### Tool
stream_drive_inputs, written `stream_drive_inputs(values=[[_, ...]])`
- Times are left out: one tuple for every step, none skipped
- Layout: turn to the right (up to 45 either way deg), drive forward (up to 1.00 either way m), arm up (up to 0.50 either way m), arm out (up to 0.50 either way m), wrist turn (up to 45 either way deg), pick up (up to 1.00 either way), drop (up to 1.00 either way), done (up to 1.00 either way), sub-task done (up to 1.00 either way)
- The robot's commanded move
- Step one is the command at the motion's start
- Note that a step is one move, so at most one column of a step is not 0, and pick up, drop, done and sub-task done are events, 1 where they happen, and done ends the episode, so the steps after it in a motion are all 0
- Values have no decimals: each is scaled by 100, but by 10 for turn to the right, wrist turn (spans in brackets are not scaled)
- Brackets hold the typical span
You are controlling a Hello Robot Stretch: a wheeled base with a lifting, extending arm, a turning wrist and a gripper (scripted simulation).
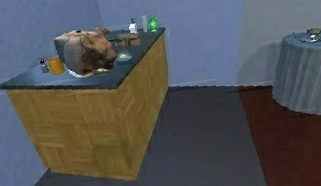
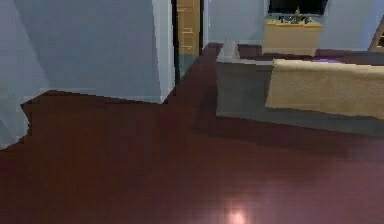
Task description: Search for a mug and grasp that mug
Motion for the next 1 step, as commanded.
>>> stream_drive_inputs(values=[[30,0,0,0,0,0,0,0,0]])
